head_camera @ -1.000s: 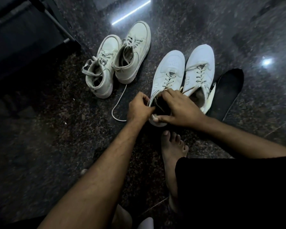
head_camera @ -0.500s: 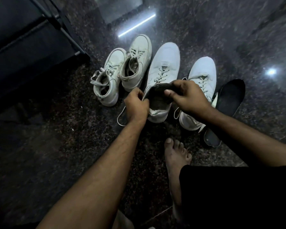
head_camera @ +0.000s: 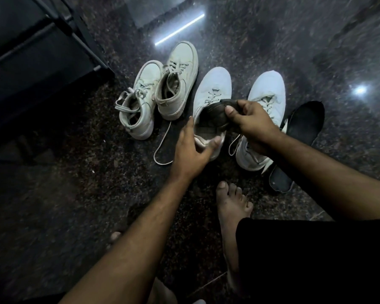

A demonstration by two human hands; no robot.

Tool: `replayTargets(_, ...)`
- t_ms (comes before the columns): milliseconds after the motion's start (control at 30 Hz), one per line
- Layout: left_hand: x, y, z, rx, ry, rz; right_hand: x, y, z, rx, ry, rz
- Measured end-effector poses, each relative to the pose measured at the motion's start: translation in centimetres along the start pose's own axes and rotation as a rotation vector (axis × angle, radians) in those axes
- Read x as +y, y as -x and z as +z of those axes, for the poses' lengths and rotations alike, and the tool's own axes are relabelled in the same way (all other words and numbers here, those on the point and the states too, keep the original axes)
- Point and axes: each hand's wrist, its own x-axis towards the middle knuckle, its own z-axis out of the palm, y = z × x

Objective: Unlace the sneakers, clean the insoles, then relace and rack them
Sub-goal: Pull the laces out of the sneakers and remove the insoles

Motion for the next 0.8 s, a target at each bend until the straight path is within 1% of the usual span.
replayTargets(100,0.1,0.4,0.9,-0.054,-0.045,0.035,0.6,-0.1,-0.1,-0.029,-0.092,0.064)
replayTargets(200,0.3,-0.2,1.5,0.001,-0.066,0.03,1.0,0.2,-0.3,-0.003,-0.143,0.104)
replayTargets(300,0.3,-0.7,1.7,0.054,-0.068,0.019,1.2,0.5,-0.6,-0.014,-0.118,0.042)
replayTargets(333,0.3,-0.9,1.7,0.07,-0.039,0.002,1.1,0.6,-0.8,-0.043,-0.059,-0.018)
replayTargets(367,0.3,-1.0,1.8,0.091,0.01,-0.025,0.8,0.7,-1.0,-0.081,0.059,-0.092)
replayTargets(467,0.1,-1.4,2.1,0.18,0.131,-0.098,-0.3,1.1,-0.9,-0.149,0.601,-0.36)
replayTargets(533,0.0,-1.4,2.3,0.216,0.153,-0.112,-0.6,1.8,-0.5,-0.163,0.812,-0.494)
replayTargets(567,-0.1,-1.4,2.3,0.222,0.159,-0.112,-0.4,2.3,-0.4,-0.173,0.855,-0.534)
replayTargets(633,-0.2,-1.4,2.3,0.214,0.172,-0.105,-0.4,3.2,-0.3,-0.169,0.856,-0.568)
replayTargets(700,-0.3,-1.4,2.1,0.208,0.137,-0.08,-0.7,3.8,-0.3,-0.196,0.875,-0.598)
replayTargets(800,-0.2,-1.6,1.9,0.205,0.084,-0.078,-2.0,4.2,-0.4,-0.341,0.973,-0.71)
